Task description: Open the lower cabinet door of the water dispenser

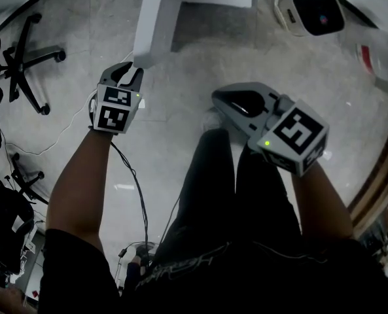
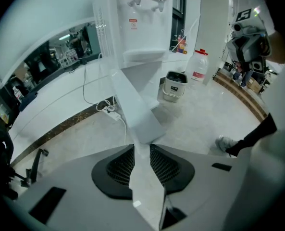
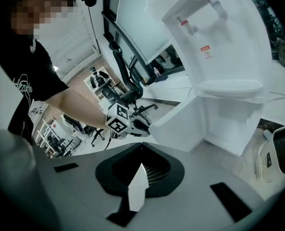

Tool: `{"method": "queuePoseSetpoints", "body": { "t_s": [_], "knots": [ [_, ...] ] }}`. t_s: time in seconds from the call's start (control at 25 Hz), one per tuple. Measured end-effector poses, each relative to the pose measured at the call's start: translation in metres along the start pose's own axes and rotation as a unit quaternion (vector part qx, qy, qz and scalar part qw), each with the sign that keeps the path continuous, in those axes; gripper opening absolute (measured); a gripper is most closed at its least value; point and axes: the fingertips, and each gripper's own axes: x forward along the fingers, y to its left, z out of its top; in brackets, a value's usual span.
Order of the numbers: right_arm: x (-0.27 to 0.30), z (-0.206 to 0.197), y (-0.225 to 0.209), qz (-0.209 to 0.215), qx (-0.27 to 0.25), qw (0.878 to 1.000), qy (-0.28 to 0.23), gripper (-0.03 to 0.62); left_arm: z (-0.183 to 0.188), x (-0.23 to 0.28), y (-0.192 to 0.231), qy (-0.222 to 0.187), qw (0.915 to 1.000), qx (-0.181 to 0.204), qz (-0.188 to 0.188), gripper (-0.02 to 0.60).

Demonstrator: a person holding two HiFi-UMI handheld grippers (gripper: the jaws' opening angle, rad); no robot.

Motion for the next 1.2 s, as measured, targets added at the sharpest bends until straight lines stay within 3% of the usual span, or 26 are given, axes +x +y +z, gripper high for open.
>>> {"method": "queuePoseSetpoints", "body": {
  "t_s": [0.16,0.28,0.44,0.56,0.72,0.88,1.0,1.2],
  "knots": [
    [0.009,-0.001,-0.005,0.004,0.001,1.0,0.003,0.012,-0.004,-0.001,0.006,-0.008,0.9993,-0.033,0.014,0.097],
    [0.007,0.0,-0.007,0.001,-0.001,1.0,-0.008,0.012,-0.015,-0.005,0.001,-0.01,0.9962,-0.083,0.022,0.097],
    [-0.008,-0.005,0.003,-0.002,-0.012,1.0,-0.018,0.012,-0.022,-0.028,-0.041,-0.033,0.9879,-0.151,-0.013,0.097],
    [-0.034,-0.013,0.014,-0.005,-0.02,0.999,-0.027,0.012,0.001,-0.06,-0.094,-0.077,0.9757,-0.192,-0.071,0.095],
    [-0.085,-0.02,0.042,-0.002,-0.023,0.998,-0.051,0.012,0.054,-0.124,-0.163,-0.158,0.9491,-0.234,-0.14,0.079],
    [-0.154,-0.008,0.083,0.006,-0.023,0.995,-0.095,0.012,0.111,-0.208,-0.22,-0.226,0.9282,-0.236,-0.179,0.034],
    [-0.212,0.004,0.137,0.006,-0.035,0.993,-0.117,0.012,0.138,-0.293,-0.26,-0.266,0.9147,-0.235,-0.192,0.016],
    [-0.314,0.042,0.226,0.011,-0.099,0.982,-0.159,0.012,0.2,-0.429,-0.313,-0.362,0.8982,-0.173,-0.179,0.002]
  ]
}}
